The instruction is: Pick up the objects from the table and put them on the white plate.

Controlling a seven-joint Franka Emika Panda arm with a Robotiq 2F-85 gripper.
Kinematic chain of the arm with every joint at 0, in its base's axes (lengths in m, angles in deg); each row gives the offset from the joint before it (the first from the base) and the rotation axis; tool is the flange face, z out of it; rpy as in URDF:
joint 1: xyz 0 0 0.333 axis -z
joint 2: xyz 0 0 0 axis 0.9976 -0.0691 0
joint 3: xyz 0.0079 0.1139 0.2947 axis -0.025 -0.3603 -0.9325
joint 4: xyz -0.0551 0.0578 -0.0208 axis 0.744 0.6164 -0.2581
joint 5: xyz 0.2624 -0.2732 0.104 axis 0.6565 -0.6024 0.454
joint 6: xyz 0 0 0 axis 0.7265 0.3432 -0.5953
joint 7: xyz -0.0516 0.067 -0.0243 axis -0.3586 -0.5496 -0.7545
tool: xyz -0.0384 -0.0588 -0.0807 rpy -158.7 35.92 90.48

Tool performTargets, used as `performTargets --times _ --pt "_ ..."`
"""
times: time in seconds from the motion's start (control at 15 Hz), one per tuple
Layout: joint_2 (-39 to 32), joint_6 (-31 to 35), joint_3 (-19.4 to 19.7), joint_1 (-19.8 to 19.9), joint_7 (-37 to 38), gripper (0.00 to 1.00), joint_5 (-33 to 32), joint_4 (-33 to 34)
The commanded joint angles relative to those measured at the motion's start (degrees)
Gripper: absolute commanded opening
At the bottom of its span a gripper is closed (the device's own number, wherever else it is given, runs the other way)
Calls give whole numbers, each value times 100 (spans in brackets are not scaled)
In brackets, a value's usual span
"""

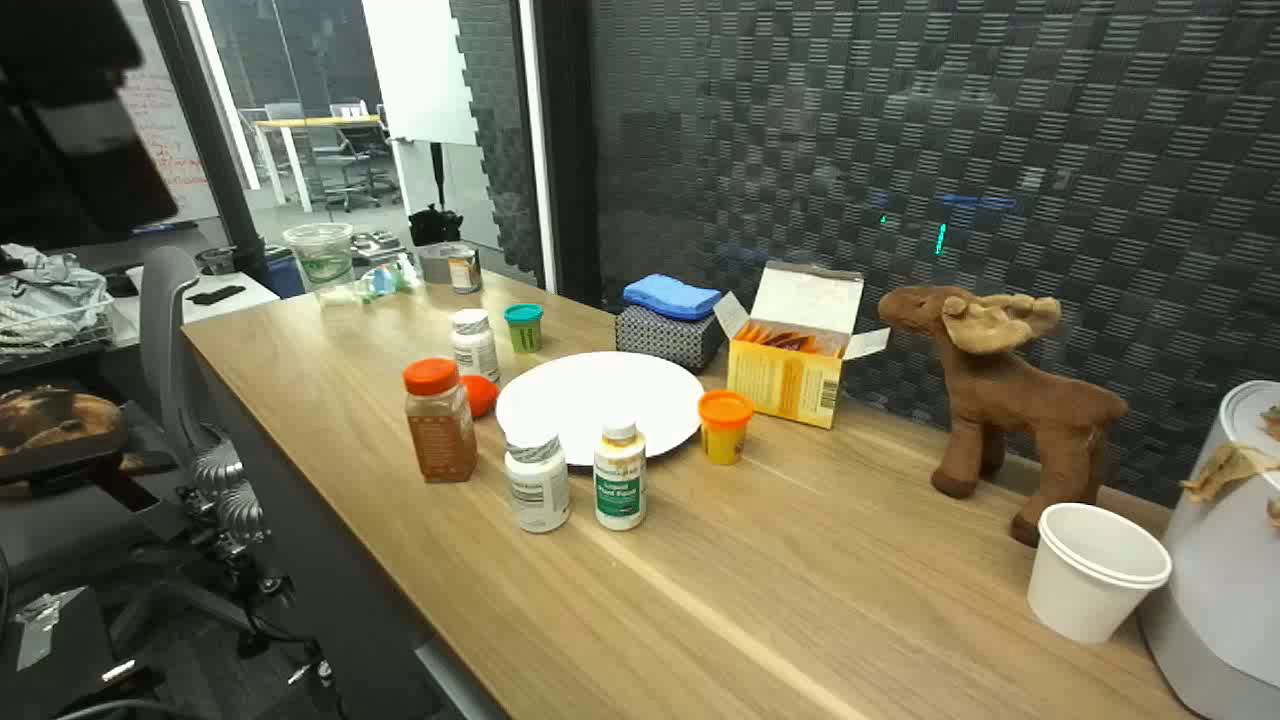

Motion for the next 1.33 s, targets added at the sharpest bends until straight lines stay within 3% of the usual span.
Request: performTargets --times 0.0,0.67,1.27 --pt "-2 -13 -18 22 -13 100 18 41" --pt "-83 92 -3 56 44 100 -7 77" --pt "-2443 1471 -244 37 342 100 -74 1093"
